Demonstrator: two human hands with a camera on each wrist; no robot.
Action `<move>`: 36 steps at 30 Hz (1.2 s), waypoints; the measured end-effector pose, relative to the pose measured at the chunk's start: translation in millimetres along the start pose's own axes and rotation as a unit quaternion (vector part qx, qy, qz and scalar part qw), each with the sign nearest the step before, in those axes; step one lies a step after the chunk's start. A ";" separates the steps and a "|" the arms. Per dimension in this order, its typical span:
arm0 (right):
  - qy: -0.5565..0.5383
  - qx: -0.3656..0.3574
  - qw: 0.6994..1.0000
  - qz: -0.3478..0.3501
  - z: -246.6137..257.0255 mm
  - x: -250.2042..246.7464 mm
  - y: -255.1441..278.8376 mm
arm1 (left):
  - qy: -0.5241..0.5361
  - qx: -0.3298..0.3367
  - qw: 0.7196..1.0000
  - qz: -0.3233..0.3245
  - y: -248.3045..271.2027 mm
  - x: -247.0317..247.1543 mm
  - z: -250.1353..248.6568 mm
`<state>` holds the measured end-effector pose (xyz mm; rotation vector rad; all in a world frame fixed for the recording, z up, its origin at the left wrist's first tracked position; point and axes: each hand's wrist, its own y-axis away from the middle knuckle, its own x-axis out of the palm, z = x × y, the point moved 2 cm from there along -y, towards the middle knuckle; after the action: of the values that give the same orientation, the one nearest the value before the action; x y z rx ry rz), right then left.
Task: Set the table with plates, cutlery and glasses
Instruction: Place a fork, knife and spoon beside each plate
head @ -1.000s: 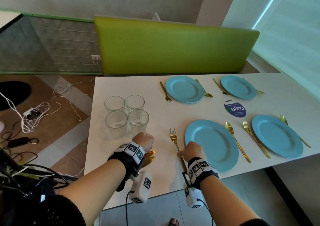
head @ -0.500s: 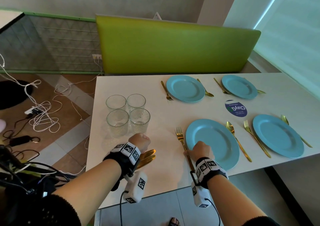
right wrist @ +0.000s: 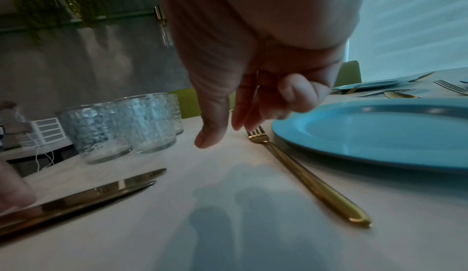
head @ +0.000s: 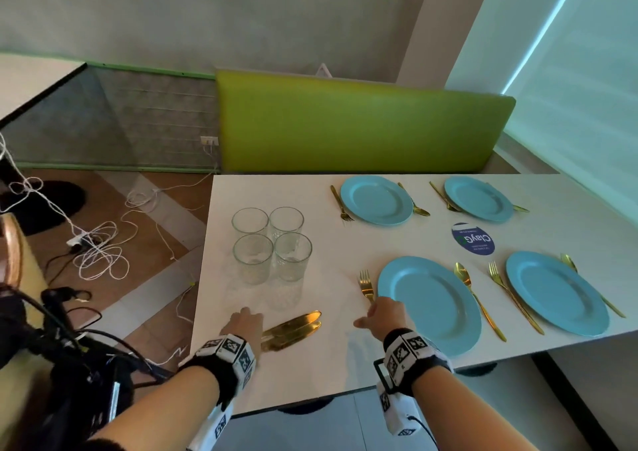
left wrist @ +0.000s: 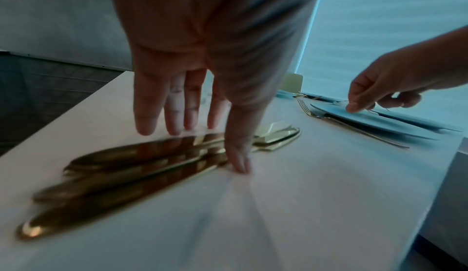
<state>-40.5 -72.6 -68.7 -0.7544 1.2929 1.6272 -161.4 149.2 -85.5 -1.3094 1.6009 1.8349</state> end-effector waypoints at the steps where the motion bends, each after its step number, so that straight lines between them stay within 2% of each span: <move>1: 0.003 -0.004 1.000 0.002 1.6 2.2 1.8 | -0.006 0.005 1.000 -0.011 2.6 1.9 1.2; 7: 0.024 -0.030 0.999 0.012 14.2 12.8 14.9 | -0.067 0.034 0.997 -0.033 16.1 1.6 -2.2; 18: 0.063 -0.063 0.996 0.028 17.7 22.7 25.5 | -0.077 0.039 0.995 -0.046 17.6 -11.6 -8.4; 25: 0.075 -0.077 0.994 0.036 19.0 25.9 33.2 | -0.026 0.021 0.997 -0.067 11.0 9.8 -9.6; 30: 0.078 -0.074 0.993 0.045 17.2 26.6 36.5 | -0.051 -0.004 0.993 -0.103 9.6 25.1 -20.3; 36: 0.084 -0.082 0.992 0.056 13.7 28.5 39.1 | -0.077 0.013 0.991 -0.107 4.4 31.9 -24.4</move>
<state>-86.8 -53.7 -73.7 -0.9503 1.3514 1.8082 -171.0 116.5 -107.2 -1.2415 1.3458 1.7334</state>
